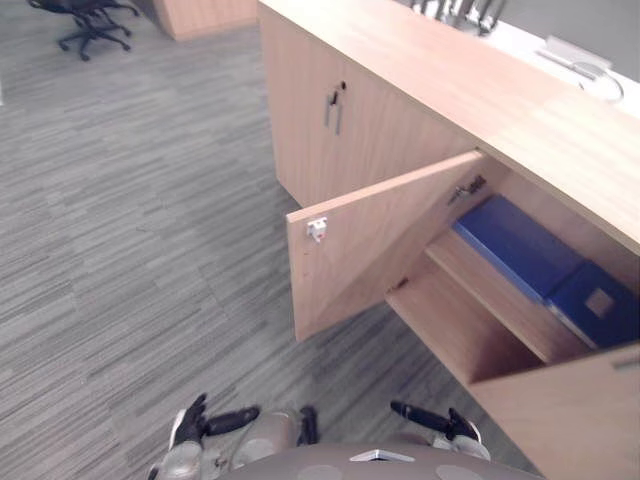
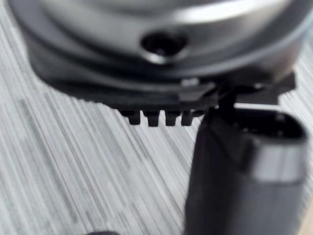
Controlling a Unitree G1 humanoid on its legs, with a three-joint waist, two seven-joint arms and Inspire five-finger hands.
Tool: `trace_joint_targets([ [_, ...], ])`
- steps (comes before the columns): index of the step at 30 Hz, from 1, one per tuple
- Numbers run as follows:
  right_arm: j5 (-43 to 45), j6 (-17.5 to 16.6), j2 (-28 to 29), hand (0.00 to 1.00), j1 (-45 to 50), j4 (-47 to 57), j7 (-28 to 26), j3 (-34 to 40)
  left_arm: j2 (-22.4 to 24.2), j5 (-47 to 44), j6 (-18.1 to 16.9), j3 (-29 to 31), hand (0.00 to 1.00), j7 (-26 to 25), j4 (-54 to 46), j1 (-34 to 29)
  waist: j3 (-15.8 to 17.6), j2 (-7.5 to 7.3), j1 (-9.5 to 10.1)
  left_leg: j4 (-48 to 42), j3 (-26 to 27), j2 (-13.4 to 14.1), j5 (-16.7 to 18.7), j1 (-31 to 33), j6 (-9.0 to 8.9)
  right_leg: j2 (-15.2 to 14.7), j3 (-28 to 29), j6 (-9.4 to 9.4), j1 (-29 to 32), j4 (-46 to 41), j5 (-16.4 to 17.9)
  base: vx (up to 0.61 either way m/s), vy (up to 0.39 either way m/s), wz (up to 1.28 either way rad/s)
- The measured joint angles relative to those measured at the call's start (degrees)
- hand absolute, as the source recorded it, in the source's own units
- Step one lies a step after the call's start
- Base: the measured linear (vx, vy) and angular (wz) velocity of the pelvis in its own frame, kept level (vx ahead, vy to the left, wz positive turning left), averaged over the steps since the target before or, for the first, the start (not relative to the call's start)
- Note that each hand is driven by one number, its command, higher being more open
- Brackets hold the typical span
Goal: Walk over to the cabinet, pick up the folder, carry it to the office cabinet, place the folder inside the office cabinet, then close the office cabinet door
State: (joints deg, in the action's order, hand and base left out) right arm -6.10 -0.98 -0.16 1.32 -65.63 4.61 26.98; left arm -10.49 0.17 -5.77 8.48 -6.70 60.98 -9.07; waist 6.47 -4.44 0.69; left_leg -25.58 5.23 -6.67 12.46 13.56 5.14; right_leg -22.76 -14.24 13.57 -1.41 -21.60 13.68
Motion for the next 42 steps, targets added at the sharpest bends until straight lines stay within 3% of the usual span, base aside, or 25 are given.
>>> trace_joint_targets([
  [1,-0.1,0.2,0.1,1.0,0.0,-0.7,-0.1,-0.4,0.2,0.0,-0.1,0.0,1.0,-0.1,0.0,-0.3,-0.2,-0.27,0.42,1.4,-0.4,0.0,-0.6,-0.6,-0.72,0.4,-0.8,-0.03,-0.2,2.2,0.0,0.01,-0.059,0.31],
  [3,-0.1,0.4,-0.2,1.0,0.2,-1.6,-0.1,-1.9,2.4,-0.1,-0.2,1.2,1.0,-0.1,-0.2,-2.2,-1.2,0.22,0.9,7.5,-1.7,1.0,-3.8,-2.4,-2.26,4.7,-3.0,-0.8,-0.6,9.9,-1.2,0.0,-0.121,0.21],
  [6,0.2,0.1,0.1,1.0,0.0,-2.2,-0.1,-2.7,3.4,-2.9,0.2,4.1,1.0,0.0,0.1,-3.7,-2.3,-0.14,0.83,13.5,-2.9,1.7,-7.5,-3.4,-2.85,9.5,-4.5,-4.25,-1.6,17.1,-9.5,0.01,-0.201,0.2],
  [7,0.9,0.1,-0.1,1.0,-0.1,-2.2,0.0,-2.6,3.8,-3.2,0.3,4.6,1.0,0.0,0.2,-3.9,-2.5,0.03,0.83,14.2,-3.2,2.1,-7.9,-4.0,-3.27,10.0,-4.5,-4.76,-1.8,17.2,-10.0,0.02,-0.129,0.15],
  [9,2.9,-0.2,-0.4,1.0,0.2,-2.2,0.8,-1.6,4.9,-4.6,0.7,5.9,1.0,0.1,0.3,-4.5,-2.8,1.5,0.7,18.3,-4.0,2.8,-9.8,-6.3,-4.12,10.9,-4.6,-5.05,-2.5,17.5,-10.1,0.03,-0.127,0.1],
  [13,4.8,-0.6,-0.8,1.0,0.7,-2.2,1.0,0.1,5.6,-5.1,0.8,5.9,1.0,1.0,0.4,-4.4,-3.3,2.52,0.43,27.8,-5.2,3.4,-14.5,-11.6,-5.1,11.7,-6.0,-5.2,-3.8,18.0,-10.2,0.02,-0.091,0.08],
  [16,4.8,-0.6,-0.9,1.0,0.8,-2.2,1.0,1.0,5.3,-5.1,0.8,6.0,1.0,1.5,0.3,-3.5,-3.3,2.48,0.26,30.7,-5.4,3.3,-16.2,-13.0,-4.98,11.8,-6.0,-5.41,-4.1,18.5,-10.3,0.0,-0.011,0.04],
  [20,5.4,-0.6,0.4,1.0,0.7,-2.1,0.9,1.8,4.5,-6.7,0.8,6.4,1.0,1.8,-1.4,-2.5,-2.8,1.34,-0.85,30.8,-5.1,3.2,-16.5,-13.0,-4.61,11.8,-5.9,-5.93,-4.1,18.8,-10.7,-0.01,0.005,-0.02],
  [24,5.2,-0.6,0.5,1.0,2.0,-1.8,0.6,1.7,4.4,-9.1,1.3,8.3,1.0,2.1,-9.1,-1.6,-3.2,0.52,-0.96,30.8,-3.4,3.2,-16.4,-13.4,-4.58,11.9,-4.6,-6.19,-4.2,19.9,-10.8,-0.04,0.012,-0.2],
  [27,4.5,-0.5,-0.2,1.0,3.0,-1.0,-0.1,1.7,1.4,-8.5,2.8,11.1,1.0,3.2,-11.4,2.3,-3.2,1.06,-1.36,30.8,-1.8,3.4,-16.2,-13.4,-4.25,12.1,-3.6,-6.65,-4.0,20.8,-10.6,-0.05,-0.004,-0.27],
  [31,4.3,0.4,-0.6,1.0,6.1,-0.9,-0.9,1.7,-10.3,4.3,5.7,13.1,1.0,3.1,-11.4,11.4,-3.0,1.82,-2.58,30.8,-0.2,4.6,-16.4,-14.0,-4.9,13.2,-2.6,-7.89,-3.8,21.2,-10.0,-0.02,-0.032,-0.19],
  [33,4.6,0.4,-0.6,1.0,7.0,-0.9,-1.6,1.9,-16.0,10.1,6.1,11.9,1.0,3.0,-11.4,16.3,-2.9,1.9,-2.6,30.8,0.1,5.0,-16.2,-14.0,-5.3,13.9,-2.4,-8.21,-3.9,22.0,-10.3,0.02,-0.044,-0.13],
  [35,4.3,0.3,-0.7,1.0,7.5,-1.1,-3.0,2.5,-22.1,18.8,6.1,6.1,1.0,2.0,-11.5,23.8,-2.9,2.13,-2.67,30.7,0.5,5.2,-16.1,-14.2,-5.6,14.0,-2.1,-7.91,-4.1,22.4,-10.7,0.06,-0.029,-0.09],
  [38,3.6,0.4,-1.0,1.0,7.8,-1.2,-5.2,4.7,-23.1,23.5,5.9,1.1,1.0,1.5,-11.9,28.0,-3.3,2.35,-2.91,30.6,0.7,5.0,-16.2,-14.7,-5.5,13.9,-2.0,-7.92,-4.8,22.8,-10.8,0.07,-0.007,-0.02],
  [42,1.1,0.4,-1.3,1.0,7.7,-1.1,-9.2,9.2,-22.5,31.6,4.8,-10.3,1.0,1.7,-12.2,31.4,-3.3,3.44,-4.8,30.5,1.9,4.9,-15.7,-15.1,-6.13,13.8,-1.1,-7.93,-4.8,22.9,-10.8,0.07,0.003,-0.13],
])
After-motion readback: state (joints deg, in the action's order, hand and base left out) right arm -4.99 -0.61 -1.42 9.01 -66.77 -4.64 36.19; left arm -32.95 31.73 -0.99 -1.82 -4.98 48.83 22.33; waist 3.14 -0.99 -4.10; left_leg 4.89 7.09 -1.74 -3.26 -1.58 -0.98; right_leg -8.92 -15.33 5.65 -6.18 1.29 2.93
